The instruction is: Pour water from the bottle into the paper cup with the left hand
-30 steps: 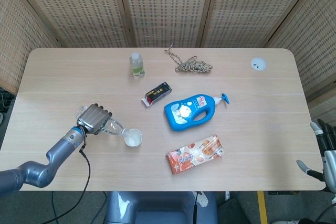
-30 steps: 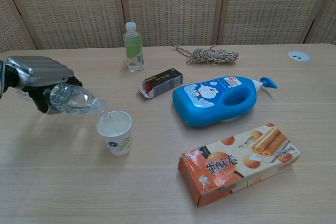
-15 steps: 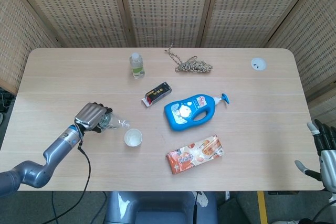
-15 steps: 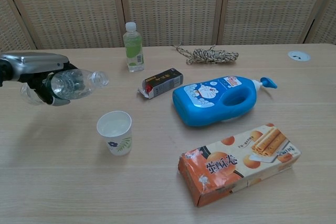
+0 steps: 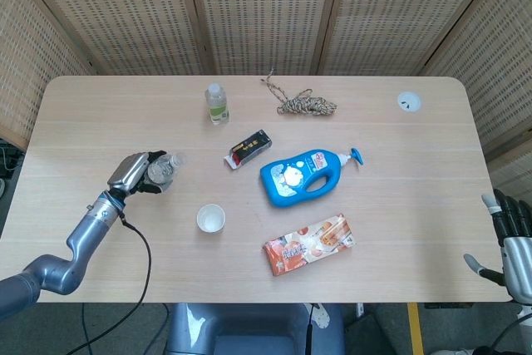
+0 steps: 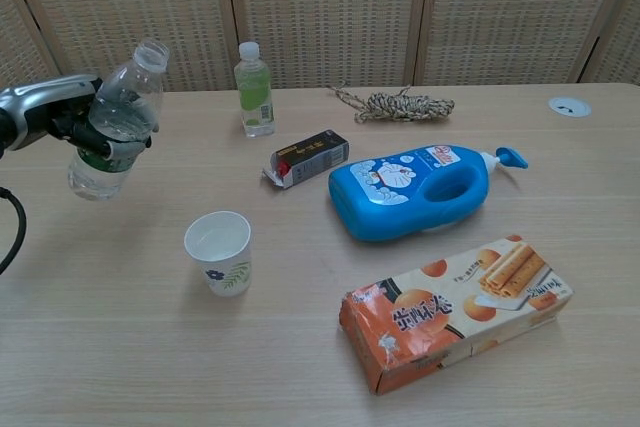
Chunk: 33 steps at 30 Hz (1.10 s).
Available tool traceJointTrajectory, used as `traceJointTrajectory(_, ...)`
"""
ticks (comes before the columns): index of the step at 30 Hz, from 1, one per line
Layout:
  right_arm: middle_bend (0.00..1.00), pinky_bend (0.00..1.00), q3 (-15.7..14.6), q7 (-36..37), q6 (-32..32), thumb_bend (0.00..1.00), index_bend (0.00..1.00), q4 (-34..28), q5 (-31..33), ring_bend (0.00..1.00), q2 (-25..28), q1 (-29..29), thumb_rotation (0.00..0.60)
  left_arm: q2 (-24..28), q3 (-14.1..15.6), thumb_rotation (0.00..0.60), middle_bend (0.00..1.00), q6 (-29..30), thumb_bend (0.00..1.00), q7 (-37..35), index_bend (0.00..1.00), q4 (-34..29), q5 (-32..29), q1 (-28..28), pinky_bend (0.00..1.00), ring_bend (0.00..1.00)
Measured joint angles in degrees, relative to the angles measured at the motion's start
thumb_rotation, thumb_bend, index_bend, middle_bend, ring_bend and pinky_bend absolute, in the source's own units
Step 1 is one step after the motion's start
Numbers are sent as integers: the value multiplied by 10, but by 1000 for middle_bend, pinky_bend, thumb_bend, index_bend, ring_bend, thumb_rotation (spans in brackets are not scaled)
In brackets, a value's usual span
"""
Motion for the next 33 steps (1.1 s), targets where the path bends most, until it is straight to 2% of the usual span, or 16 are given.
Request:
traceJointTrajectory(5,0,0,0,-2,-4,0,0,1,3,0,-1,2,600,-60,-9,600,494,24,574,-85,627,59,16,10,347,346)
traceJointTrajectory(17,0,0,0,-6,-14,0,0,2,8,0,-3,6,600,-186,-25,600,483,52,555,-208,560,189,29,14,346,346)
traceJointTrajectory(27,0,0,0,-5,-17,0,0,4,10,0,-3,7,600,-220,-22,600,435,59,530,-247,435,232,44,11,333,346)
traceJointTrajectory(33,0,0,0,-6,-18,0,0,3,11,0,-4,8,600,-240,-23,600,426,81,401,-271,417,261,52,12,321,346)
